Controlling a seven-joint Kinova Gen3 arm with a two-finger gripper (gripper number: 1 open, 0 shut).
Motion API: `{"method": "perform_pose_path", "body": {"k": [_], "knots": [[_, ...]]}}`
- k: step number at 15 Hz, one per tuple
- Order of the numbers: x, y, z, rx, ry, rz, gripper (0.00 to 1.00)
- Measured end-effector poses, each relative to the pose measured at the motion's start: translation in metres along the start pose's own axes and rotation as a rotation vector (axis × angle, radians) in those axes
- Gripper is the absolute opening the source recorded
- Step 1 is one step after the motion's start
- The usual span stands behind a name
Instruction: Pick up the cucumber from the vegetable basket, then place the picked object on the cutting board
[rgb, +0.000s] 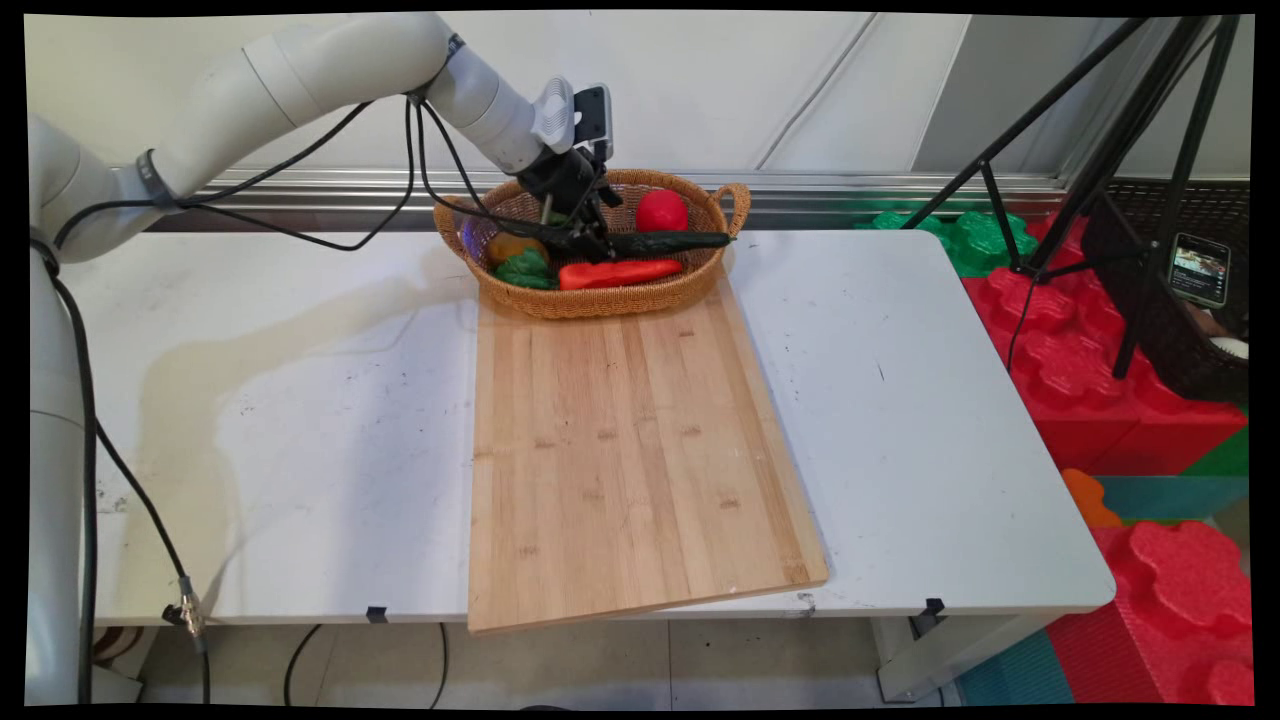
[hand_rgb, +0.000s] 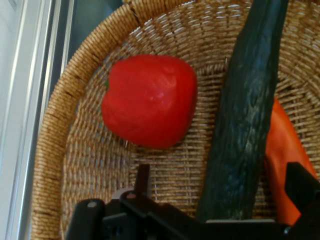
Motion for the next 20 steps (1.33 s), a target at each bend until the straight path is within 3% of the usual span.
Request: {"method": "perform_pose_path", "body": {"k": [2,3,13,20], "knots": [[0.001,-0.001,0.002,0.001,-0.001,0.002,1.0],[0.002,-0.001,0.002,0.001,-0.001,0.003,0.0],[0.002,0.001,0.001,-0.005,-0.007,0.013,0.0],[0.004,0.0,-0.014,0.021,0.01,0.016,0.0]]}}
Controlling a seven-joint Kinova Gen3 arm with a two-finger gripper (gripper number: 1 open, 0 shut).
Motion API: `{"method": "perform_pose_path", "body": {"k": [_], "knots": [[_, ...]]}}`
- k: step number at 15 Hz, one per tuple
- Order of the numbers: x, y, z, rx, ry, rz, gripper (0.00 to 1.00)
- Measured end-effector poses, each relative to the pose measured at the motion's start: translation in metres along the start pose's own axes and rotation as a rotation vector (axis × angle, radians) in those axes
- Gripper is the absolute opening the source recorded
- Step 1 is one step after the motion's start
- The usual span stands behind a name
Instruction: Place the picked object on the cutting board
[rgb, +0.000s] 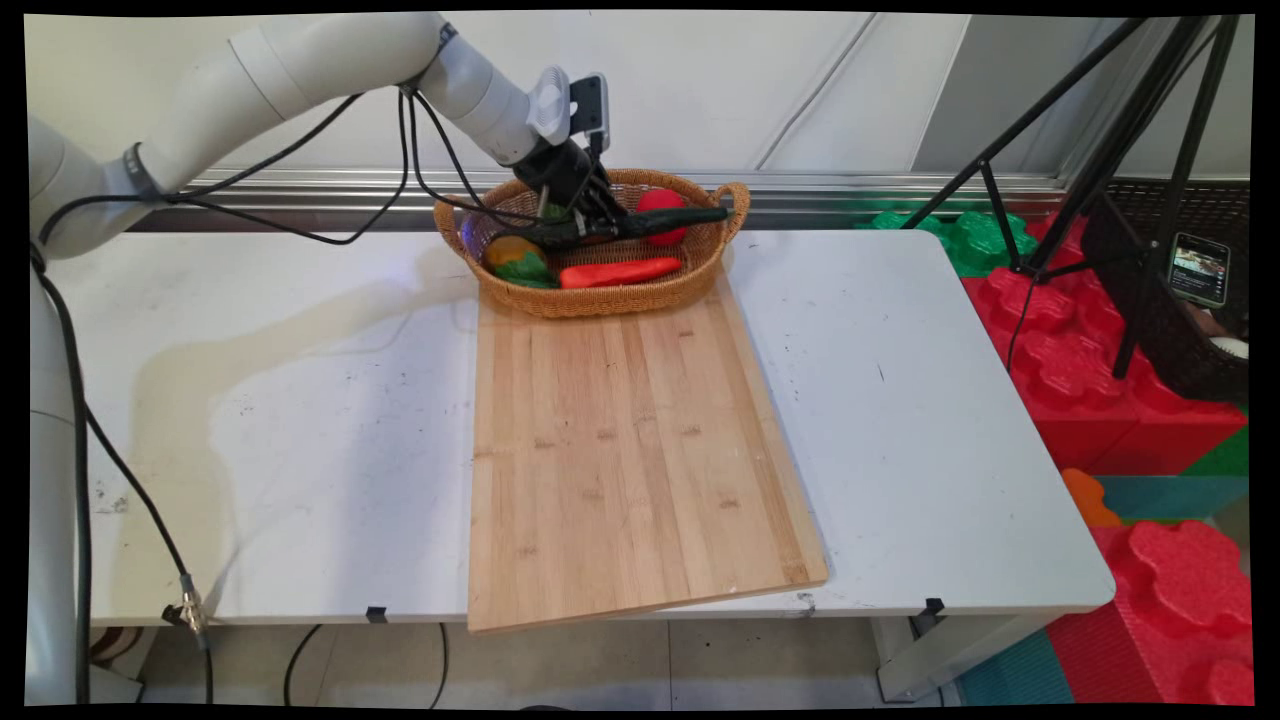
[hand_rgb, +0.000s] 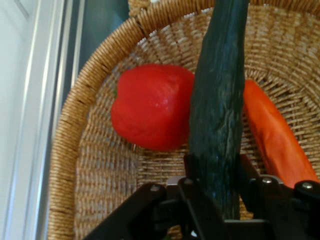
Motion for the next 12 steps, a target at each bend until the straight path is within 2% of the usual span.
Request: {"method": "perform_pose_path", "body": {"k": [6,12], "knots": [[0.0,0.0,-0.03,0.04,0.032,0.012,0.0],[-0.002,0.005,-0.083,0.086,0.094,0.026,0.0]]}}
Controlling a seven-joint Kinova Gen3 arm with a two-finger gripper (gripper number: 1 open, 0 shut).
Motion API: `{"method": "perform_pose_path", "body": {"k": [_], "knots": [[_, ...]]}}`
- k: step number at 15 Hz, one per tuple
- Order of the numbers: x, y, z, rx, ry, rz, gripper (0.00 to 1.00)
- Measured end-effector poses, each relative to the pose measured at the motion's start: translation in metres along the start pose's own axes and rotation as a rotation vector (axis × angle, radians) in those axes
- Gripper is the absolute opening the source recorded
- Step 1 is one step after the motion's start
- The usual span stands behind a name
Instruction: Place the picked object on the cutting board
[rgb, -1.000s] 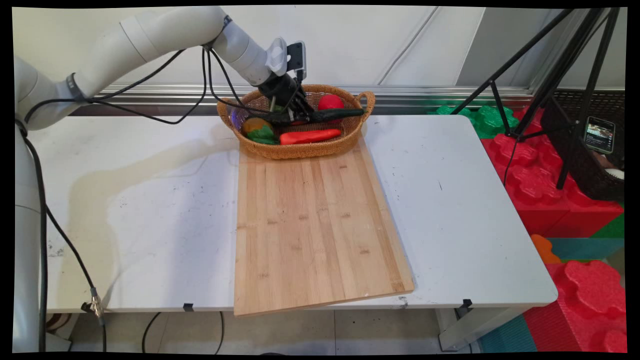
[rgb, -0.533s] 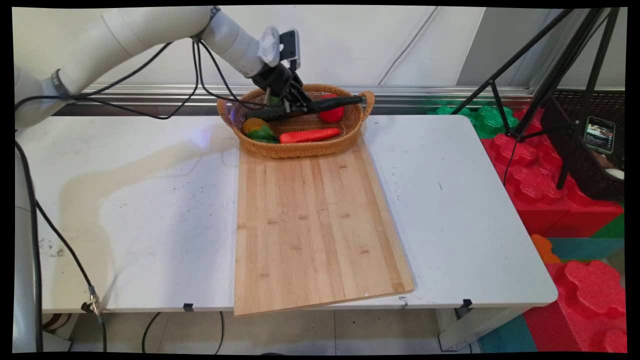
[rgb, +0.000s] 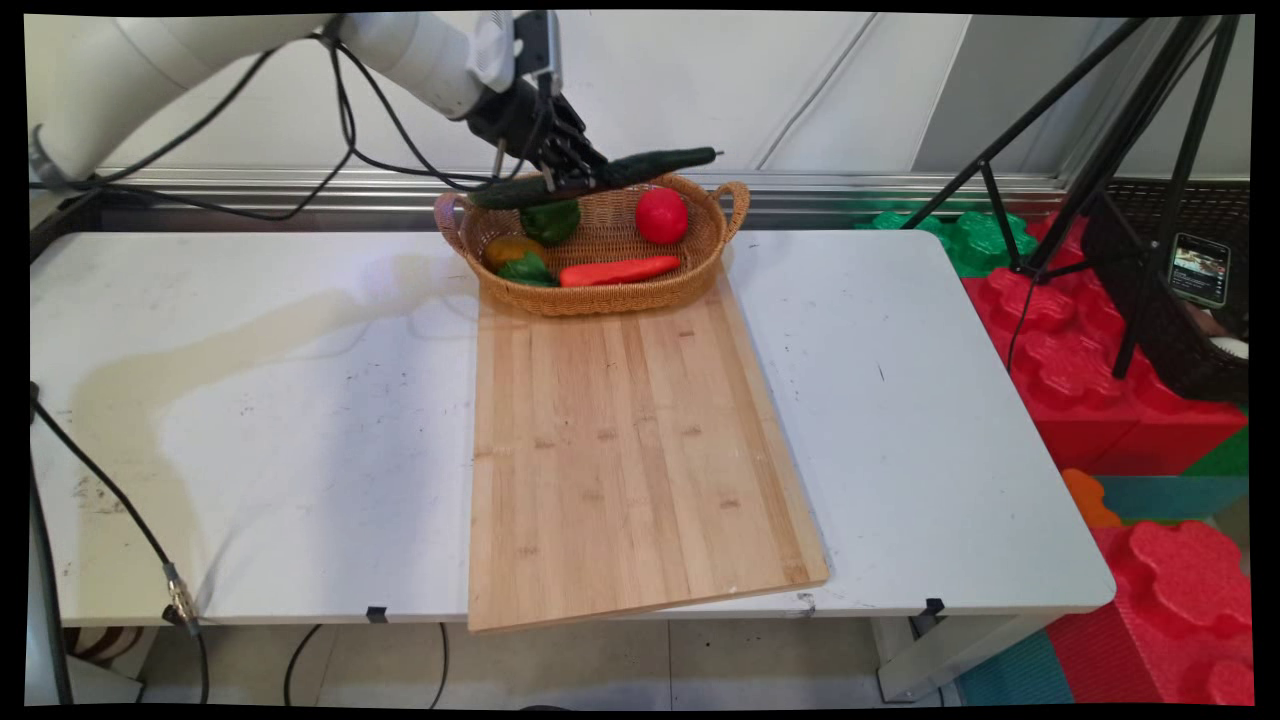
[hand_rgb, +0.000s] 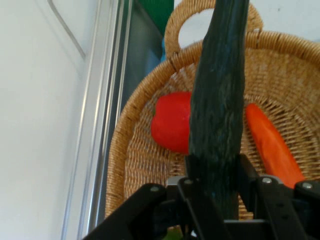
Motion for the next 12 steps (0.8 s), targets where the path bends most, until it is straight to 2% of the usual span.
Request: {"method": "perform_pose_path", "body": {"k": [6,10,12], "knots": [[0.006,0.009,-0.046,-0.004,0.065,-0.012,0.0],[0.01,0.018,-0.071,-0.028,0.109,-0.044,0.0],[0.012,0.027,-0.087,-0.055,0.137,-0.071,0.0]]}}
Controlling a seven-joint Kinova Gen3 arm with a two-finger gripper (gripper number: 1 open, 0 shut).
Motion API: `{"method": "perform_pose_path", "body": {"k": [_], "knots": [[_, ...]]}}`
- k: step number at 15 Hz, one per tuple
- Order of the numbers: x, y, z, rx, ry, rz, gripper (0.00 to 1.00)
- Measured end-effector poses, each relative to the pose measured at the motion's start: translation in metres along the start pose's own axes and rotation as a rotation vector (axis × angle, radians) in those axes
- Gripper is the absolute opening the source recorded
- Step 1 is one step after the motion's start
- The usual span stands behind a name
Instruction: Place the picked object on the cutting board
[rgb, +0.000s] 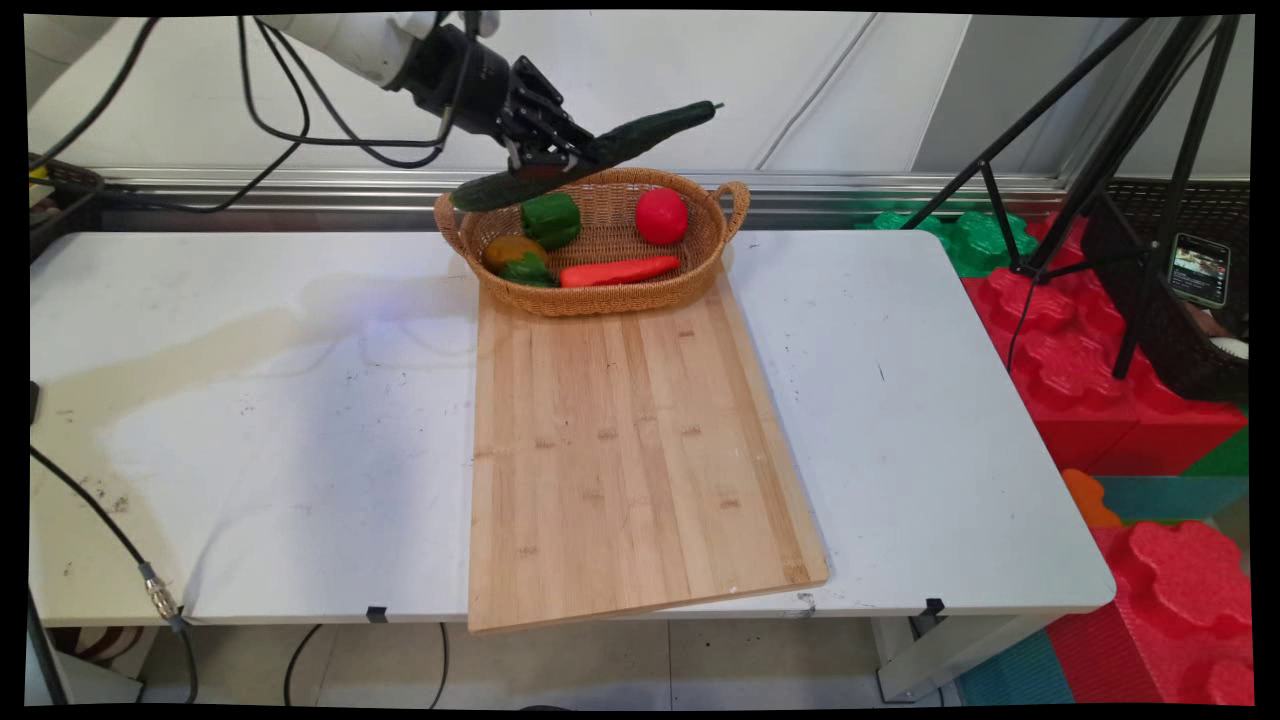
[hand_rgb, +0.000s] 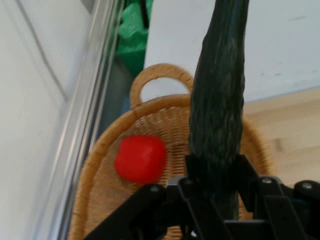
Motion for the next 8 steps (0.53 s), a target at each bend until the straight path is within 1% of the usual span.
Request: {"method": "perform_pose_path", "body": {"k": [3,5,8], "knots": [[0.003,0.014,-0.014,-0.041,0.021,-0.021,0.0],[0.005,0.028,-0.022,-0.079,0.032,-0.025,0.0],[0.007,0.049,-0.028,-0.137,0.044,-0.007,0.0]]}}
